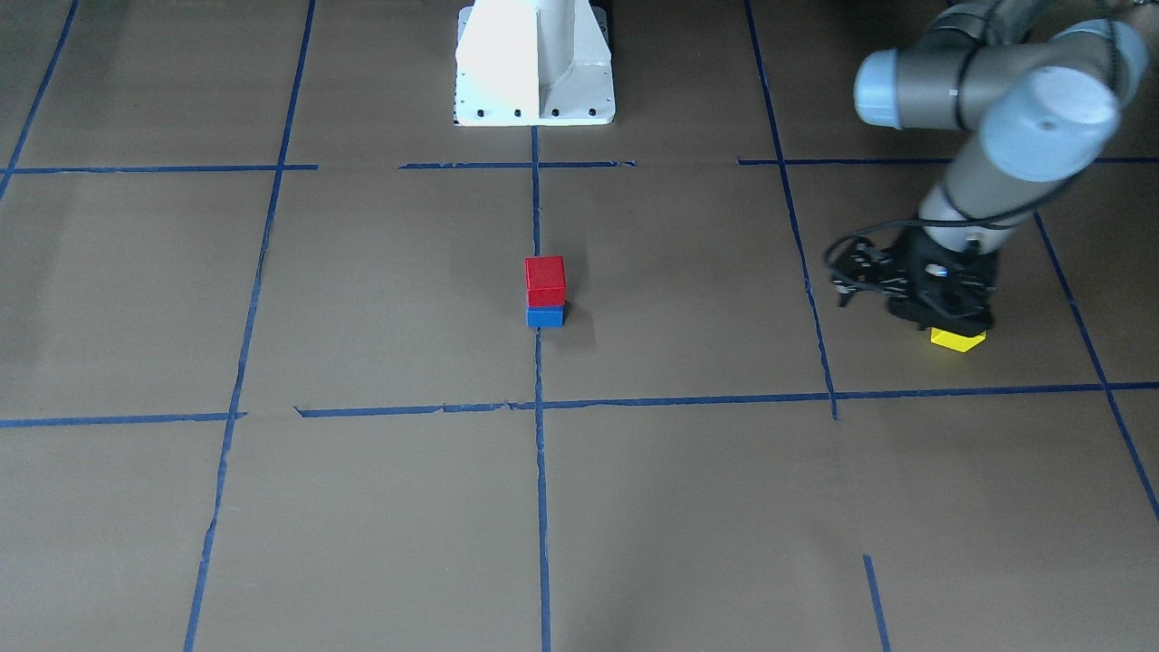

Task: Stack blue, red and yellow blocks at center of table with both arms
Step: 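Move the left gripper back to the yellow cube and grasp it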

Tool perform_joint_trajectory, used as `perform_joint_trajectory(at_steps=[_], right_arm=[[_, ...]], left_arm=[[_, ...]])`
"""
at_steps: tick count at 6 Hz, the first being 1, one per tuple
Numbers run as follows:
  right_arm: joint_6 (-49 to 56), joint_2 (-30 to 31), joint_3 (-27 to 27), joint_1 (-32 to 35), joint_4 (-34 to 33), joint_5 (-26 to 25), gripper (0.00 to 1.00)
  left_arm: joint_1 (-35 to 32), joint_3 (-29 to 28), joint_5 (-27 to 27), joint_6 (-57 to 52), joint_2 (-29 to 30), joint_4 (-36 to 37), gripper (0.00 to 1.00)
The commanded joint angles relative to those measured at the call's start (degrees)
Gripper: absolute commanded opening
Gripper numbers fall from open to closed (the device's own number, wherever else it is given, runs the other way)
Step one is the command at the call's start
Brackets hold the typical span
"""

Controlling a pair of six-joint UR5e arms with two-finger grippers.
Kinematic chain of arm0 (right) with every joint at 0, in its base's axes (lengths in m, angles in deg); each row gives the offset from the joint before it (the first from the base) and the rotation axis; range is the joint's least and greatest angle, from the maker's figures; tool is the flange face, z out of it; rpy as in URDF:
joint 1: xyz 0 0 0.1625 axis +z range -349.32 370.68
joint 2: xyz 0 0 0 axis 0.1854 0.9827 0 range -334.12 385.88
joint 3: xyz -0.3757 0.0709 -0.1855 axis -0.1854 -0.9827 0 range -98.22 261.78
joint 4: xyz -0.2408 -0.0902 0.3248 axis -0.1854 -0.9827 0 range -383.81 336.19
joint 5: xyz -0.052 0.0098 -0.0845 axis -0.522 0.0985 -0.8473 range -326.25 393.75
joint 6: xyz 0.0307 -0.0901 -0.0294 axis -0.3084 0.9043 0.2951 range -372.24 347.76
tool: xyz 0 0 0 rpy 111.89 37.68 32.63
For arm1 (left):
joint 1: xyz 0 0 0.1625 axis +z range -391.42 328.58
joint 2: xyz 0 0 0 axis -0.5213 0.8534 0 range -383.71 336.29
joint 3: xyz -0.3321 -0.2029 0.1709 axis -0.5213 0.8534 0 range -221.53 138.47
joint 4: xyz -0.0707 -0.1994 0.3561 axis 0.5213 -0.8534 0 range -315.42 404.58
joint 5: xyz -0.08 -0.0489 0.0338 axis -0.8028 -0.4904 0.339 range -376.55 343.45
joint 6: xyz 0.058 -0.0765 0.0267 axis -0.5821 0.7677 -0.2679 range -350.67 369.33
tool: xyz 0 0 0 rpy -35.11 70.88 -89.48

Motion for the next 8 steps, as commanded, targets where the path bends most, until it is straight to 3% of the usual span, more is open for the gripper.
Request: perform_joint_trajectory(at_steps=[1,3,4,8], right_arm=[[0.1,0.0,-0.1,0.0,0.0,0.0,1.0],[0.1,0.1,-0.1,0.0,0.0,-0.1,1.0],[0.2,0.1,-0.2,0.0,0.0,-0.1,1.0],[0.4,0.2,-0.2,0.0,0.0,-0.1,1.0]], left_arm=[[-4.5,-0.9,-1.9,-8.3,-9.3,-4.6,1.0],[-3.8,-11.8,-1.9,6.8,-11.1,-25.6,1.0],[-2.1,-13.9,-1.9,10.9,-10.7,-30.7,1.0],[1.5,-15.3,-1.5,11.0,-11.1,-30.6,1.0]])
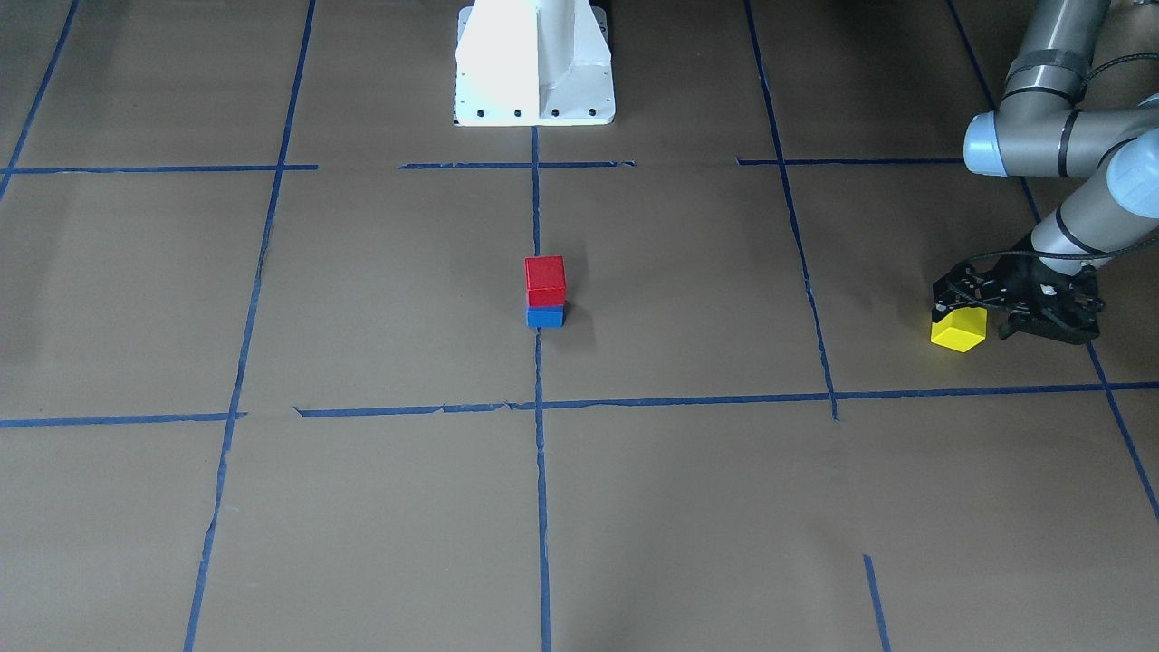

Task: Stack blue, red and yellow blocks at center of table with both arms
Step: 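Carry the yellow cube with the left gripper above the red cube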

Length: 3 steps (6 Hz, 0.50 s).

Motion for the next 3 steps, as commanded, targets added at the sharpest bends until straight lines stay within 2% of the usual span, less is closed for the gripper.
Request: perform_joint_trajectory(at_steps=[1,2,3], right_arm=[[0.2,0.1,0.0,0.0,0.0,0.0,1.0],[0.1,0.1,0.0,0.0,0.0,0.0,1.0],[0.2,0.1,0.0,0.0,0.0,0.0,1.0]], left_arm=[[1.9,-2.1,0.2,-0.1,0.3,-0.3,1.0],[2.4,-2.3,0.3,-0.1,0.4,-0.2,1.0],[2.4,-2.2,0.3,0.8,0.4,-0.1,0.61]])
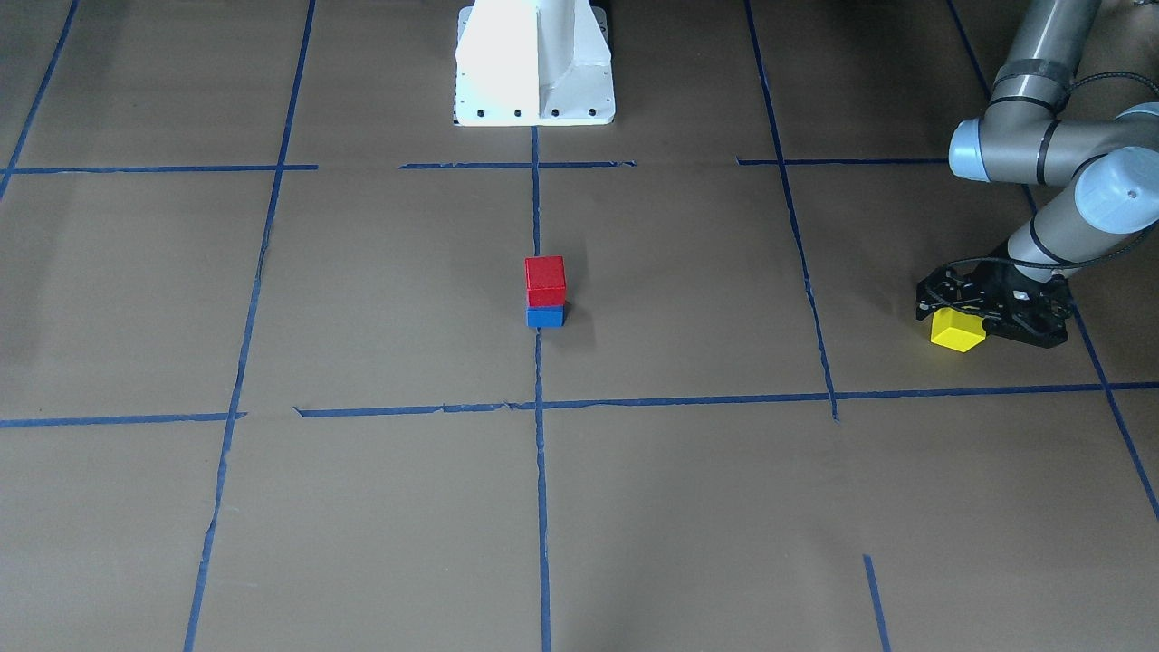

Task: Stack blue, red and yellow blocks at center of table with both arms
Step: 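Carry the yellow cube with the left gripper above the red cube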

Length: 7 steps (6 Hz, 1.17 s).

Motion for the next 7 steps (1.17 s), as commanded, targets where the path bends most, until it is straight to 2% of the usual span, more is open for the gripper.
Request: perform_joint_trajectory(at_steps=[1,2,3,4,5,7], right_arm=[[0.0,0.0,0.0,0.0,0.0,0.0,1.0],[0.0,0.0,0.0,0.0,0.0,0.0,1.0],[0.0,0.3,0.0,0.0,0.0,0.0,1.0],[0.0,0.6,0.1,0.0,0.0,0.1,1.0],[-0.1,0.5,0.1,0.0,0.0,0.1,1.0],[-0.2,0.6,0.1,0.0,0.0,0.1,1.0]], left_arm=[[0.2,0.0,-0.1,0.8,0.3,0.3,0.06],[0.1,1.1,-0.5,0.9,1.0,1.6,0.0],[0.1,6.6,-0.4,1.0,3.9,11.3,0.0],[0.2,13.9,0.0,4.4,8.7,24.3,0.0],[2.0,16.8,0.0,11.0,16.1,33.1,0.0],[12.8,16.2,1.9,31.7,30.2,39.1,0.0]])
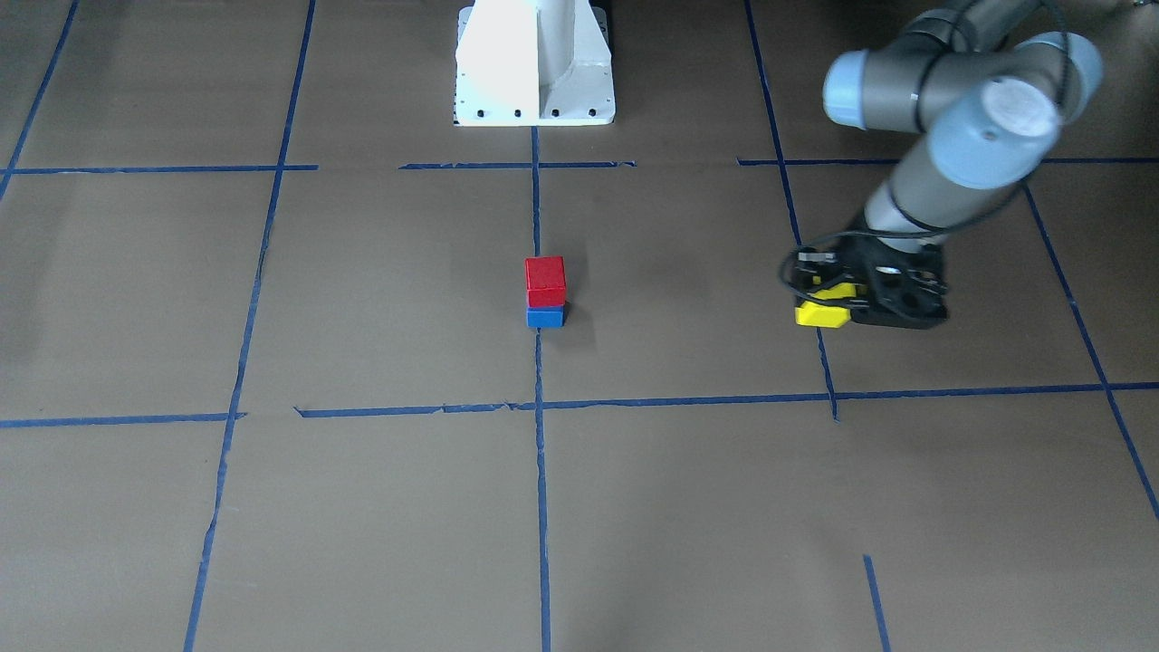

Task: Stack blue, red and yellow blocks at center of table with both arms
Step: 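Carry the yellow cube with the left gripper above the red cube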

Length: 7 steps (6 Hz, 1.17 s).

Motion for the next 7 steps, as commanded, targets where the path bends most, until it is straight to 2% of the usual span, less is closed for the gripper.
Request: perform_joint_trajectory(at_steps=[1,2,3,4,7], right_arm=[[-0.2,0.1,0.0,0.0,0.0,0.0,1.0],[-0.2,0.1,0.0,0.0,0.0,0.0,1.0],[-0.2,0.1,0.1,0.0,0.0,0.0,1.0],[-0.2,0.1,0.0,0.0,0.0,0.0,1.0],[-0.2,0.1,-0.1,0.0,0.0,0.0,1.0]], left_arm=[[10.1,-2.4,6.0,17.2,14.0,4.2,0.0],[11.6,-11.5,6.9,21.6,24.0,4.3,0.0],[13.8,-17.6,10.1,23.6,29.4,4.3,0.0],[16.8,-17.9,13.4,23.7,28.9,4.3,0.0],[16.7,-14.7,13.1,23.2,25.3,4.3,0.0]])
